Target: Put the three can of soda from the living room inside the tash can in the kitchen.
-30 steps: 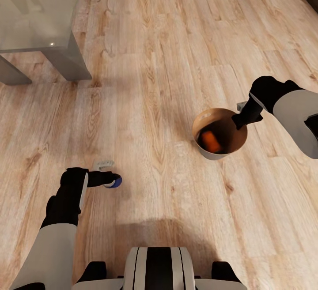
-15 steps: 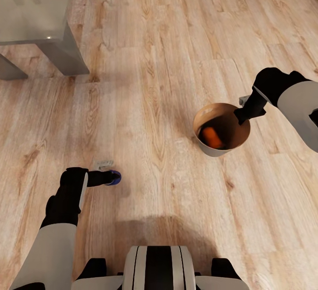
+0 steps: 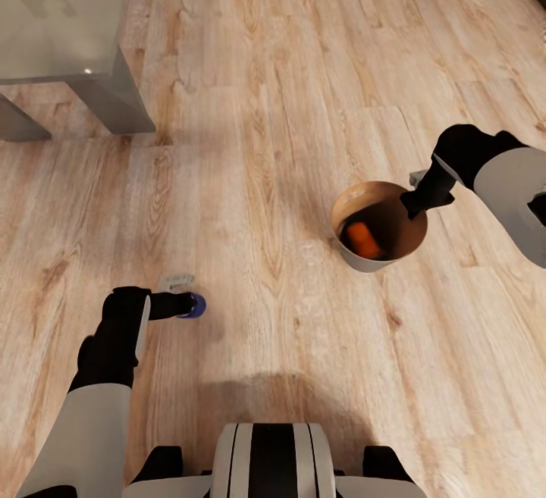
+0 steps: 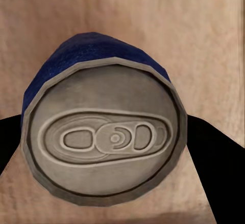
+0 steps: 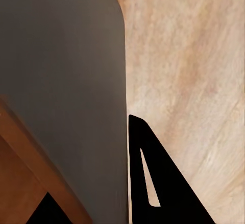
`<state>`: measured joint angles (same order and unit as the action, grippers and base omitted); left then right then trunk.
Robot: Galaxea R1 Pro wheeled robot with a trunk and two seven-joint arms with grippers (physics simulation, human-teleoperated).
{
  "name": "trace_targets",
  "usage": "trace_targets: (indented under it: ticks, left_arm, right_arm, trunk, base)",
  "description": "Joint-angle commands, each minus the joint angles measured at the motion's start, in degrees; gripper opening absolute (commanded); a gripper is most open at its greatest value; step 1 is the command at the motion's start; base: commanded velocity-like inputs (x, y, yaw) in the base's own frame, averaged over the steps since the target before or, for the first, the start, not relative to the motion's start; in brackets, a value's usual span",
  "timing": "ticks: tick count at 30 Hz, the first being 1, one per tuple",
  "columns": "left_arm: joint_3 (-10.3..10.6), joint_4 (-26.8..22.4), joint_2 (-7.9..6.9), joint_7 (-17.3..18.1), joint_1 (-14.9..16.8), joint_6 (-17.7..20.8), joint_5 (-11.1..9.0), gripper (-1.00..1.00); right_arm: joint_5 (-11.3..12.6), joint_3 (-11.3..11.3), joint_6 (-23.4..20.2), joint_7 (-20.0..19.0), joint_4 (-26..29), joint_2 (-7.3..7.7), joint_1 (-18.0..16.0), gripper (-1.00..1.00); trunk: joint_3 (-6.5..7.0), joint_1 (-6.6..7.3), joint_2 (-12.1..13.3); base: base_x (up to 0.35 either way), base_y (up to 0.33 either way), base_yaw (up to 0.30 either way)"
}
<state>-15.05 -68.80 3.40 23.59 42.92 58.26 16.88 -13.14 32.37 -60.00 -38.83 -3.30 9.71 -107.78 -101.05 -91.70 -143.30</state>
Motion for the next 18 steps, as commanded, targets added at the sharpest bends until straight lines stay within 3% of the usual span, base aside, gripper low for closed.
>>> trace_targets:
  ticks: [1, 18]
  left_arm:
    - [0.02, 0.05, 0.02, 0.06, 0.04, 0.01, 0.14, -1.00]
    - [0.16, 0.09, -0.33, 0.97, 0.11, 1.74, 0.29, -1.00]
  right_arm:
    - [-0.26, -2.35, 0.00, 1.38, 0.40, 0.05, 1.43, -1.00]
    - [-0.07, -3.08, 0.00, 1.38, 0.49, 0.20, 1.80, -1.00]
  trunk:
    - [0.21, -0.03, 0.03]
    - [3.34, 3.32, 6.07]
  base:
    - [0.000, 0.000, 0.000]
    - [0.000, 0.000, 0.000]
